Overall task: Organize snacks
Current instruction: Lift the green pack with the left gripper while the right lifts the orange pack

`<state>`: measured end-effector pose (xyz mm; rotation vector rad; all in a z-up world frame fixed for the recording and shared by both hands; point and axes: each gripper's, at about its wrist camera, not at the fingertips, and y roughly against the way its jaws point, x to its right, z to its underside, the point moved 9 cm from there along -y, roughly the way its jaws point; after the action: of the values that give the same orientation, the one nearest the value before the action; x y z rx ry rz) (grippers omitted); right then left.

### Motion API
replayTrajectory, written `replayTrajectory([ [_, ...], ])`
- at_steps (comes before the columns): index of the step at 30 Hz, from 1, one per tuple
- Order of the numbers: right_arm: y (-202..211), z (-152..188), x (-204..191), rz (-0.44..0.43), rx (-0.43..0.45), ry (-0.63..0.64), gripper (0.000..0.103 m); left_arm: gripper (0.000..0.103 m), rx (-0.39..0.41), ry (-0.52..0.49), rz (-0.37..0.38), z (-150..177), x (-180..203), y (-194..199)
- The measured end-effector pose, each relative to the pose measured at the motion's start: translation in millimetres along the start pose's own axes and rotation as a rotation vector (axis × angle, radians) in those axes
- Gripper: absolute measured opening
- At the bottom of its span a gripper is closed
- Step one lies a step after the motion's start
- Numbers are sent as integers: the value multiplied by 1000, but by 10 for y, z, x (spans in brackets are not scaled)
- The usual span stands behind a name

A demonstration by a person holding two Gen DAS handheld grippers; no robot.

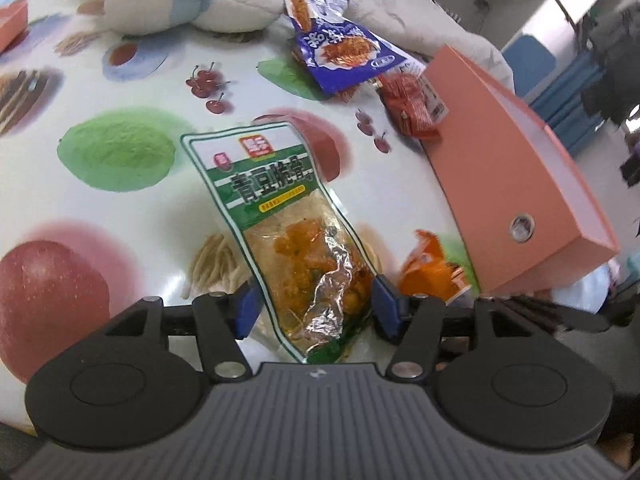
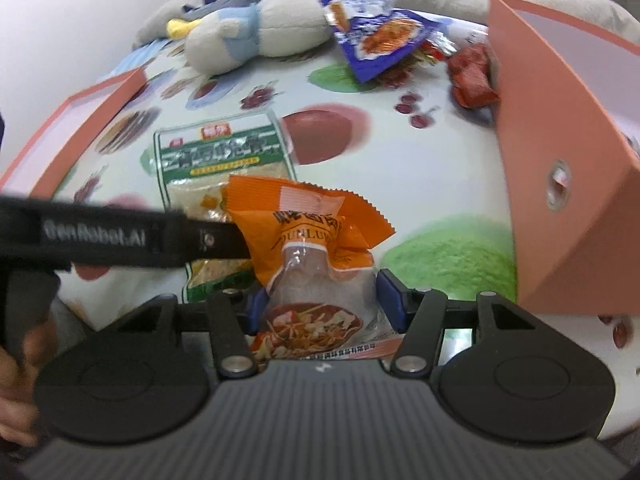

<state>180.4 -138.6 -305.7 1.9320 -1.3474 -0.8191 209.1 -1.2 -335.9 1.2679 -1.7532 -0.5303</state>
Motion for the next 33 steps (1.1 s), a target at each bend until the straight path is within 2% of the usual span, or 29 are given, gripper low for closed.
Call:
replayTrajectory([
  [3,59,2,100,47,12,9,56,64,1,-33,-21,9,31,-14],
  [6,75,37,175,84,-3,33,56,69,-1,-58,-34,19,72,-26],
  [8,82,62,195,104,-7,62,56,81,-4,-81,-37,28,129,-54],
  [10,85,72,211,104,-8,65,56,87,-10,-117,-53,43,198,-93],
  [12,91,69,233,97,-8,54,55,88,-2,-175,-100,66,268,-134],
  [14,94,82,241,99,-9,56,55,87,-6,-186,-128,73,287,-172],
  [18,133,121,270,112,-7,55,55,74,0,-239,-191,71,282,-192],
  [22,164,133,293,120,-3,43,55,62,6,-261,-218,72,255,-171],
  [33,243,61,271,109,-1,40,53,46,17,-177,-167,51,237,-64],
])
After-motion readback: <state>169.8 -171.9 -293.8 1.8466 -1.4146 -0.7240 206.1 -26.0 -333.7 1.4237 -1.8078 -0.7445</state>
